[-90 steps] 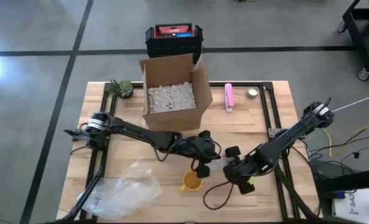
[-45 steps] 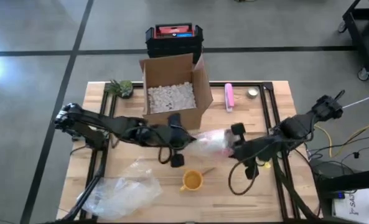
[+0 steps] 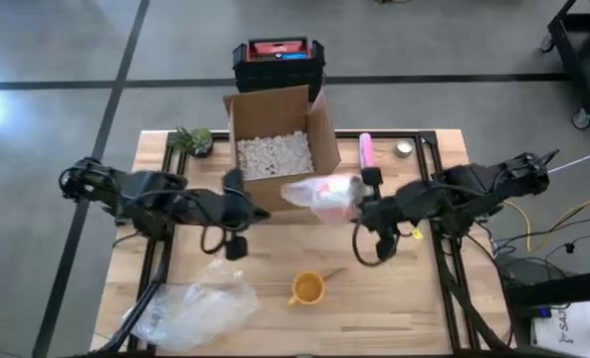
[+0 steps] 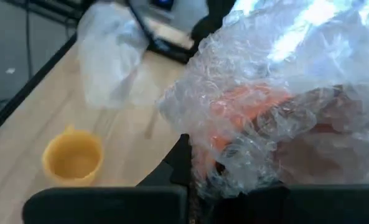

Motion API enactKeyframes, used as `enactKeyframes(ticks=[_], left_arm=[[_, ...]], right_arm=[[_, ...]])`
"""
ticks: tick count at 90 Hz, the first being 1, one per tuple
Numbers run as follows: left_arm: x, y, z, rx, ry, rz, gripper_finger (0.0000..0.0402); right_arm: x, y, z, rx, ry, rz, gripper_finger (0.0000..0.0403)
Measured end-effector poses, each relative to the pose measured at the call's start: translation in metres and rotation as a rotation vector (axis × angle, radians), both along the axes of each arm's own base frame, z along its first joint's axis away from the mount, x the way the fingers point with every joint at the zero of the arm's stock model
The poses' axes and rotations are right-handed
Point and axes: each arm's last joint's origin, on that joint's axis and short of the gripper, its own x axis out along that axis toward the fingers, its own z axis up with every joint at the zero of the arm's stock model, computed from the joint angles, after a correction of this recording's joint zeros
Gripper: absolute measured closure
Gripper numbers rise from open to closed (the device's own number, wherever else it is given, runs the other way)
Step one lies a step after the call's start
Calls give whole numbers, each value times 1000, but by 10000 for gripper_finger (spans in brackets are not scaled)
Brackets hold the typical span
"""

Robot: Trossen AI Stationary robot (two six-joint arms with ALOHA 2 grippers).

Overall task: Wrap mug
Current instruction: Put the wrapped orange mug into the cardboard box

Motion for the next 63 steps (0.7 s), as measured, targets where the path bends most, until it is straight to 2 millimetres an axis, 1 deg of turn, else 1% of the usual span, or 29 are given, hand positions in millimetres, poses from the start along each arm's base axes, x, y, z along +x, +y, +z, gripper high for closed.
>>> enactKeyframes(ticks=[8,17,26,36,44,50,56,63], left_arm=[[-15,7,4,12,3,49,402],[-23,10,4,24,-11,73,402],[-24,12,-2,63,1,92,402],[-21,11,-13,88,32,107,402],[-17,10,-27,87,62,116,402],[-14,9,-39,81,84,126,402],[-10,7,-52,74,97,135,402],[-6,6,-67,55,101,147,402]], right_arm=[[8,-15,8,-20,-75,-25,394],[24,-42,12,-61,-155,-111,394],[44,-77,9,-75,-201,-198,394],[66,-122,7,-9,-218,-238,394],[87,-161,1,113,-195,-289,394],[102,-188,-8,233,-135,-316,394],[117,-208,-19,327,-52,-318,394],[133,-226,-34,367,46,-335,394]])
